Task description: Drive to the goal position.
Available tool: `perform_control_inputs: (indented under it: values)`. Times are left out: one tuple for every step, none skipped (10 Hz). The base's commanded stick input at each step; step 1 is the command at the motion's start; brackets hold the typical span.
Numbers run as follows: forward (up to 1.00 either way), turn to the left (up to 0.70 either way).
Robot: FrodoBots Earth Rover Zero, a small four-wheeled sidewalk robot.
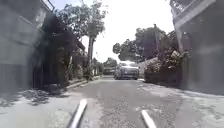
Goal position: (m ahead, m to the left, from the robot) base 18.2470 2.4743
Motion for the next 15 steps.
perform_control_inputs:
  values:
    - [1.0, -0.02]
    - [1.0, -0.02]
    - [1.0, -0.2]
    - [1.0, -0.39]
    - [1.0, -0.4]
    - [1.0, -0.4]
    - [1.0, -0.4]
    - [1.0, -0.06]
    - [1.0, -0.04]
    - [1.0, -0.03]
    - [1.0, -0.08]
    - [1.0, -0.26]
    - [1.0, -0.4]
    - [1.0, -0.21]
    - [1.0, -0.1]
